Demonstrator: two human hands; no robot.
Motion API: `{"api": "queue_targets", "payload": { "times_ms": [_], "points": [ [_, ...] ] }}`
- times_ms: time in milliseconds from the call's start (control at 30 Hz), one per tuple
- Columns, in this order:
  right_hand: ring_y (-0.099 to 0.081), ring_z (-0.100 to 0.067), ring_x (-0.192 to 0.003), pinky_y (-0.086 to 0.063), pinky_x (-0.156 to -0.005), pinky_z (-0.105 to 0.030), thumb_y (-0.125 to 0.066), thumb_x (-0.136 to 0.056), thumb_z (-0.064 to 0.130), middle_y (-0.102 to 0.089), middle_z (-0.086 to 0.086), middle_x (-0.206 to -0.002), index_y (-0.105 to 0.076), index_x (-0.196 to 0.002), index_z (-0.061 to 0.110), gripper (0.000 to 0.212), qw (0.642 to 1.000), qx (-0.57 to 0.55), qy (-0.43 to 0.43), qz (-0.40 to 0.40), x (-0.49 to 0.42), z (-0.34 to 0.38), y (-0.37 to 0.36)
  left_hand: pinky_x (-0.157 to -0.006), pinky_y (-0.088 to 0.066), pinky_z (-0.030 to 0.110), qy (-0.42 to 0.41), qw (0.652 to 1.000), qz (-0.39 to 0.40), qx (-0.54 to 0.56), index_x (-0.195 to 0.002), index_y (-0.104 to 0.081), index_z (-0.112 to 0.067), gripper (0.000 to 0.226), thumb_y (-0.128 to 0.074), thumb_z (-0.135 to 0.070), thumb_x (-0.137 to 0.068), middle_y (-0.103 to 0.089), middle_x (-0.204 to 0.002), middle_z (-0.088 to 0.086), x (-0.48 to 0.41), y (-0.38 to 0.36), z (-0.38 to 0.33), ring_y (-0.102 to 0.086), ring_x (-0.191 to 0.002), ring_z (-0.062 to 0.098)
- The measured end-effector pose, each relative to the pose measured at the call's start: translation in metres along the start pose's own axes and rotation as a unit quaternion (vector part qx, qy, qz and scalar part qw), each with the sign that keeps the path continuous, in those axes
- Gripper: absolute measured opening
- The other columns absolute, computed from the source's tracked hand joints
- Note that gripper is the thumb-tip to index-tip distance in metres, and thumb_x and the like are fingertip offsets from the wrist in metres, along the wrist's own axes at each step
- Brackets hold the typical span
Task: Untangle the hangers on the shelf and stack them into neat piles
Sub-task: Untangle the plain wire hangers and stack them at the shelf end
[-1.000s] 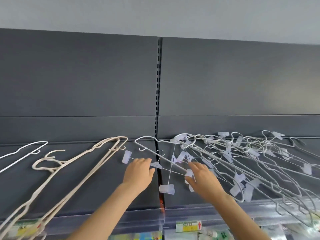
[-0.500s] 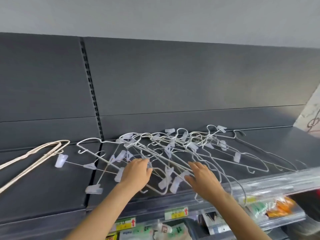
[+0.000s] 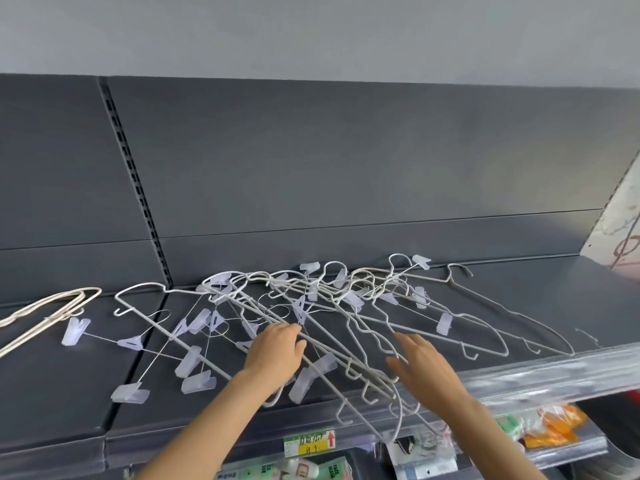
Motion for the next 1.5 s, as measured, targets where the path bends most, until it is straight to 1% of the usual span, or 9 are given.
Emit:
{"api": "queue_targets", "payload": {
  "times_ms": [167, 400, 600, 733, 833, 1000, 1133, 1233, 1500],
  "points": [
    [-0.049, -0.024, -0.121, -0.044, -0.096, -0.033, -0.044, -0.095, 0.033, -0.05, -0.006, -0.133, -0.04, -0.134, 0.01, 0.045, 1.0, -0.004, 0.012, 0.002, -0.024, 0.008, -0.005, -0.096, -0.044, 0.032, 0.018, 1.0, -0.006, 0.013, -0.125, -0.053, -0.011, 0.034, -0.039, -0.025, -0.097, -0.058, -0.124, 0.003, -0.019, -0.001, 0.015, -0.049, -0.119, 0.019],
    [-0.056, -0.027, -0.102, -0.05, -0.081, -0.036, -0.042, -0.094, 0.03, -0.058, -0.011, -0.112, -0.058, -0.108, 0.005, 0.032, 1.0, 0.019, -0.004, 0.006, -0.072, 0.033, -0.02, -0.093, -0.045, 0.032, 0.039, 0.999, 0.002, 0.022, -0.121, -0.056, -0.011, 0.033, -0.041, -0.027, -0.096, -0.059, -0.122, 0.003, -0.053, -0.009, 0.034, -0.049, -0.116, 0.018],
    [-0.053, -0.024, -0.109, -0.046, -0.088, -0.034, -0.048, -0.092, 0.041, -0.058, -0.007, -0.112, -0.059, -0.105, 0.008, 0.037, 0.996, 0.085, -0.03, -0.003, -0.101, 0.055, -0.037, -0.088, -0.046, 0.034, 0.033, 0.997, 0.038, -0.051, -0.097, -0.064, -0.01, 0.037, -0.046, -0.042, -0.093, -0.061, -0.107, 0.006, -0.076, -0.025, 0.03, -0.053, -0.103, 0.021],
    [-0.054, -0.025, -0.11, -0.047, -0.081, -0.032, -0.045, -0.093, 0.02, -0.058, -0.007, -0.116, -0.055, -0.11, 0.007, 0.024, 0.993, 0.095, -0.064, 0.013, -0.11, 0.057, -0.045, -0.09, -0.044, 0.035, 0.042, 0.996, 0.037, -0.065, -0.097, -0.064, -0.01, 0.031, -0.044, -0.034, -0.095, -0.063, -0.107, 0.006, -0.082, -0.03, 0.032, -0.055, -0.102, 0.022],
    [-0.059, -0.027, -0.098, -0.04, -0.069, -0.03, -0.038, -0.092, 0.01, -0.061, -0.009, -0.108, -0.052, -0.104, 0.006, 0.018, 0.994, 0.05, -0.095, 0.013, -0.115, 0.05, -0.04, -0.084, -0.042, 0.031, 0.048, 0.998, -0.003, -0.029, -0.089, -0.063, -0.012, 0.027, -0.043, -0.029, -0.094, -0.063, -0.099, 0.003, -0.079, -0.022, 0.035, -0.051, -0.089, 0.018],
    [-0.048, -0.029, -0.073, -0.036, -0.063, -0.03, -0.04, -0.092, 0.016, -0.064, -0.011, -0.092, -0.044, -0.088, 0.008, 0.01, 0.995, -0.048, -0.086, -0.022, -0.12, 0.049, -0.016, -0.082, -0.036, 0.03, 0.058, 0.997, -0.055, 0.014, -0.069, -0.048, -0.021, 0.026, -0.043, -0.028, -0.094, -0.059, -0.084, -0.002, -0.076, -0.001, 0.036, -0.042, -0.076, 0.014],
    [-0.052, -0.032, -0.073, -0.034, -0.059, -0.031, -0.046, -0.089, 0.016, -0.064, -0.012, -0.083, -0.052, -0.092, 0.005, 0.013, 0.993, -0.087, -0.056, -0.058, -0.12, 0.051, 0.003, -0.084, -0.032, 0.03, 0.046, 0.992, -0.116, 0.017, -0.085, -0.067, -0.02, 0.028, -0.044, -0.034, -0.093, -0.058, -0.096, -0.006, -0.074, 0.017, 0.034, -0.043, -0.085, 0.013],
    [-0.053, -0.031, -0.074, -0.035, -0.059, -0.031, -0.048, -0.089, 0.015, -0.059, -0.006, -0.074, -0.055, -0.092, 0.006, 0.012, 0.989, -0.126, -0.051, -0.052, -0.118, 0.047, 0.006, -0.092, -0.031, 0.031, 0.049, 0.988, -0.143, 0.038, -0.102, -0.067, -0.022, 0.027, -0.043, -0.03, -0.095, -0.055, -0.109, -0.007, -0.072, 0.026, 0.04, -0.046, -0.101, 0.014],
    [-0.058, -0.029, -0.078, -0.043, -0.066, -0.031, -0.053, -0.089, 0.018, -0.063, -0.004, -0.075, -0.059, -0.096, 0.011, 0.012, 0.984, -0.155, -0.046, -0.069, -0.114, 0.034, 0.016, -0.088, -0.035, 0.028, 0.08, 0.977, -0.198, 0.031, -0.101, -0.06, -0.02, 0.015, -0.048, -0.022, -0.092, -0.056, -0.101, -0.004, -0.062, 0.04, 0.042, -0.048, -0.1, 0.017]
  ]
}}
Point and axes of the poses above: each hand's wrist, its own x-axis away from the middle knuckle, its own y-axis out of the back of the hand, z = x × y, the point moved 6 cm from there along -x, towards the middle knuckle
